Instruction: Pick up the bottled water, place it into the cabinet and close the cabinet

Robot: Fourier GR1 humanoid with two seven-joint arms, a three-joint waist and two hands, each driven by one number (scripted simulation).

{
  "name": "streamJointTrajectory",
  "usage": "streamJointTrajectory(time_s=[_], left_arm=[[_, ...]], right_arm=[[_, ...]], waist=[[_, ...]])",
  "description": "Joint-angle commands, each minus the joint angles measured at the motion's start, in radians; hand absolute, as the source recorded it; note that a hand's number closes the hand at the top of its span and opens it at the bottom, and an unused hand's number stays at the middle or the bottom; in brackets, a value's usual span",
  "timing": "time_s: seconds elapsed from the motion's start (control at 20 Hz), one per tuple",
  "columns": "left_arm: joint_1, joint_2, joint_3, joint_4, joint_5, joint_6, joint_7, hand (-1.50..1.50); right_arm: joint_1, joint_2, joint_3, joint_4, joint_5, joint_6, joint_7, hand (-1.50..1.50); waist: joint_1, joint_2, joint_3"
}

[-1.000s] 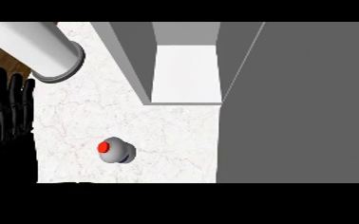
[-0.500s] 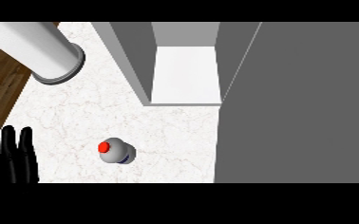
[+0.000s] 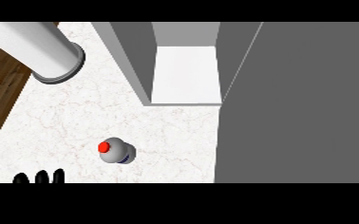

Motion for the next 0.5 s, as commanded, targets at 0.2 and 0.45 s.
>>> streamJointTrajectory(time_s=[0.2,0.45], left_arm=[[0.061,-0.001,-0.164,0.047,-0.121,0.128,-0.042,-1.5],[0.041,0.011,-0.087,0.023,-0.06,0.101,-0.012,-1.5]], right_arm=[[0.136,0.009,0.017,-0.163,-0.048,0.033,0.017,-1.5],[0.169,-0.008,-0.028,-0.157,-0.091,0.064,-0.018,-1.5]], waist=[[-0.004,0.004,-0.001],[-0.003,0.006,-0.001]])
